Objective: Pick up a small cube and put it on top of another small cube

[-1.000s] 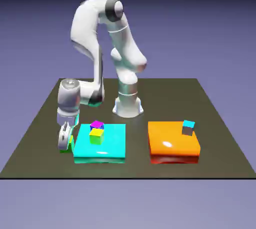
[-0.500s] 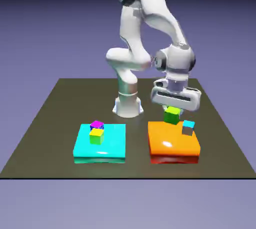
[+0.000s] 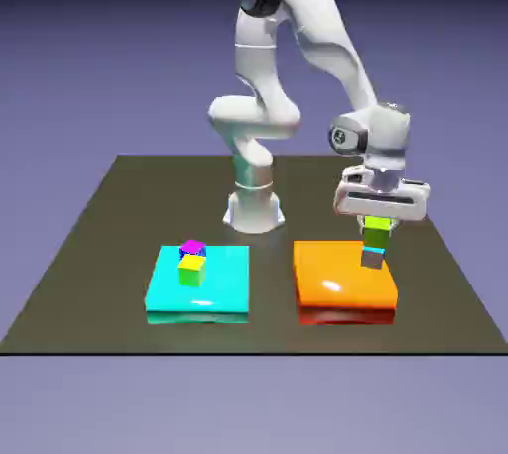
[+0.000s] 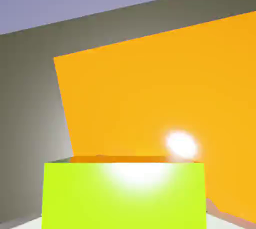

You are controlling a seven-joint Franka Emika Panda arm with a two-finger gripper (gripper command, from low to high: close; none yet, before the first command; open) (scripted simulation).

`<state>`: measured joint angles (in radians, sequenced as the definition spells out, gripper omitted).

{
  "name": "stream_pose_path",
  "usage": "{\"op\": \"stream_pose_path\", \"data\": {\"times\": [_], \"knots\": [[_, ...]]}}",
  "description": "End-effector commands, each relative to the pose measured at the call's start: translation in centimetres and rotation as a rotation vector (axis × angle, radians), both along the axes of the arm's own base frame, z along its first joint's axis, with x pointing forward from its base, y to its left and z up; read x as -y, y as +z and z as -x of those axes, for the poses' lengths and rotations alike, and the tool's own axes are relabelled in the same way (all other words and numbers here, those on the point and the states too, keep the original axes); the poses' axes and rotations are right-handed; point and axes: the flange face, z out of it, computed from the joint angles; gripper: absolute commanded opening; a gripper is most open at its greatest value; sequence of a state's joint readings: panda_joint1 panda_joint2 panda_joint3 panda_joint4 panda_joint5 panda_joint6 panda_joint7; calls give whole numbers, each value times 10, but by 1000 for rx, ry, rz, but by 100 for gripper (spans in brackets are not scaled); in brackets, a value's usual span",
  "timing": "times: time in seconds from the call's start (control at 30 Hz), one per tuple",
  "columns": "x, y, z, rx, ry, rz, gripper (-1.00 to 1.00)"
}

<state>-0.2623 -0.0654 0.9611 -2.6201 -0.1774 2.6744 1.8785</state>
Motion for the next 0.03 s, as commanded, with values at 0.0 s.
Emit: {"op": "stream_pose_path", "data": {"times": [0.0], "knots": [[0,0,0,0,0,0,100]]}}
